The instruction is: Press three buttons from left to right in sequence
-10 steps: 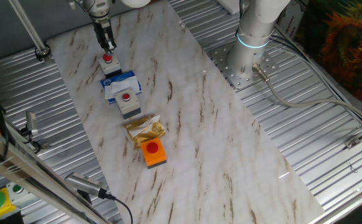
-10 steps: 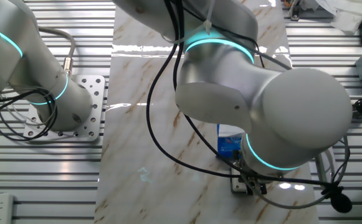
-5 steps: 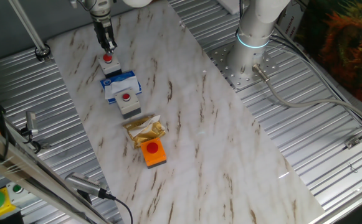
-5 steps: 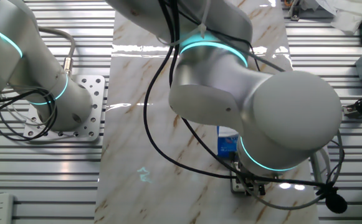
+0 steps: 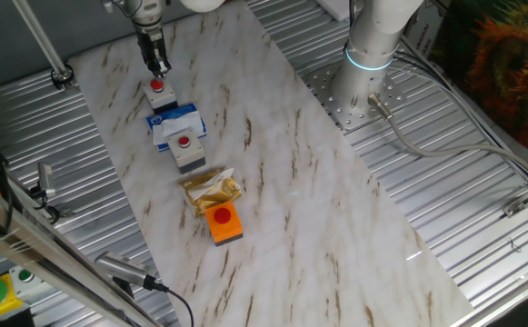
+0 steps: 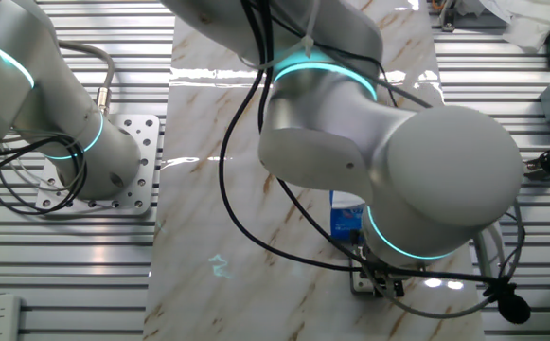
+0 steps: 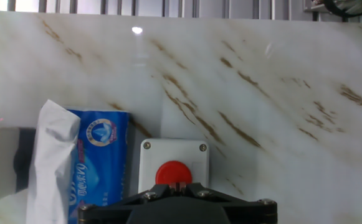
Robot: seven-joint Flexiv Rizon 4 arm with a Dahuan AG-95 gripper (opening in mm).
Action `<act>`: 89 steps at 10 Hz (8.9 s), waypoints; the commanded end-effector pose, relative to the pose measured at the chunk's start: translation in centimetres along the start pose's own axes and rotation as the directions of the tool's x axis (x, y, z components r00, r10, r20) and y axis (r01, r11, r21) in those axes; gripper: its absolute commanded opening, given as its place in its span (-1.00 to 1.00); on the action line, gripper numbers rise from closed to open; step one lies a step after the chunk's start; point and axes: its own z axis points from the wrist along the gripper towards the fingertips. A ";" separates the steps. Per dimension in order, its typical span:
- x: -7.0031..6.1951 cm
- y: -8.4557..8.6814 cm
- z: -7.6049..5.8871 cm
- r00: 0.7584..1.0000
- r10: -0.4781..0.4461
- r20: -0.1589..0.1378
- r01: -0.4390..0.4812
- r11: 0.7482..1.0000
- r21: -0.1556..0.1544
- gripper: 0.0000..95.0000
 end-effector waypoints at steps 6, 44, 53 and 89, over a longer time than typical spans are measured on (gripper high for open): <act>0.3 0.4 -2.2 1.000 0.005 -0.010 -0.005 1.000 -0.008 -1.00; -1.6 13.8 -0.5 0.999 -0.006 -0.041 0.004 0.999 -0.044 -1.00; -1.6 13.9 -0.5 0.991 -0.124 -0.053 0.119 0.989 -0.083 -1.00; -2.5 18.2 -1.7 0.993 0.100 -0.067 -0.104 0.993 -0.054 -0.20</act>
